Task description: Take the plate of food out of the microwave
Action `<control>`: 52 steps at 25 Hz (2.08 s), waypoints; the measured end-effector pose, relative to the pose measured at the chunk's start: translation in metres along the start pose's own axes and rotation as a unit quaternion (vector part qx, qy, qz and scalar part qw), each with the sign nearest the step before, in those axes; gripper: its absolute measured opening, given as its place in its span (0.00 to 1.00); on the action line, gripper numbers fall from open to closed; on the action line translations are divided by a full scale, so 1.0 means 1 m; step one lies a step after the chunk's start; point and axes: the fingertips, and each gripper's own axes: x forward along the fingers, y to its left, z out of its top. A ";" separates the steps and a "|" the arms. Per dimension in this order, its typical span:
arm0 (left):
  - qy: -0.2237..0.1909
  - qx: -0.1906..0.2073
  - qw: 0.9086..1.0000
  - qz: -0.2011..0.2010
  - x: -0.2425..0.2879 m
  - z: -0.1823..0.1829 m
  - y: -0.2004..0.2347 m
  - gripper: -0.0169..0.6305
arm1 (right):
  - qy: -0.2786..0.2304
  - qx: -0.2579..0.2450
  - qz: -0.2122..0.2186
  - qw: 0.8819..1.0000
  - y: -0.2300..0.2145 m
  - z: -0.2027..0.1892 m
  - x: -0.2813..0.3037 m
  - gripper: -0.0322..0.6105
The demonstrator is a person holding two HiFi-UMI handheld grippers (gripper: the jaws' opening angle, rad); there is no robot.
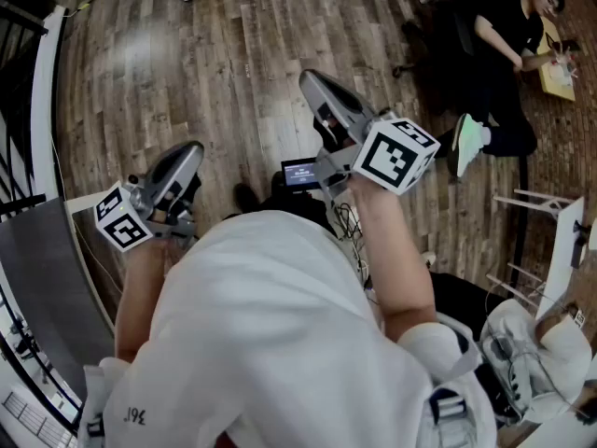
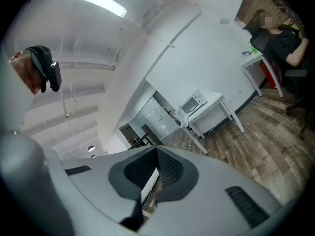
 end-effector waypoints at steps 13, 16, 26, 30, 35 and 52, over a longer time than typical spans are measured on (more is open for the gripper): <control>-0.005 -0.005 1.000 0.002 0.005 0.004 0.004 0.04 | 0.012 -0.019 0.008 1.000 0.004 -0.007 0.002 0.05; -0.001 0.002 1.000 -0.001 0.013 0.005 0.006 0.04 | 0.030 -0.034 0.050 0.998 0.021 -0.015 0.008 0.05; 0.055 0.056 0.994 0.081 0.057 0.003 0.031 0.04 | 0.244 -0.179 0.132 0.944 0.088 -0.127 0.034 0.07; 0.059 0.075 0.991 0.092 0.053 0.005 0.038 0.04 | 0.256 -0.178 0.131 0.941 0.085 -0.130 0.041 0.07; 0.097 0.094 0.987 0.089 0.051 -0.004 0.039 0.01 | 0.302 -0.211 0.120 0.922 0.082 -0.140 0.040 0.07; -0.018 0.041 0.998 0.032 0.039 0.036 0.031 0.02 | 0.196 -0.094 0.139 0.966 0.094 -0.109 0.060 0.06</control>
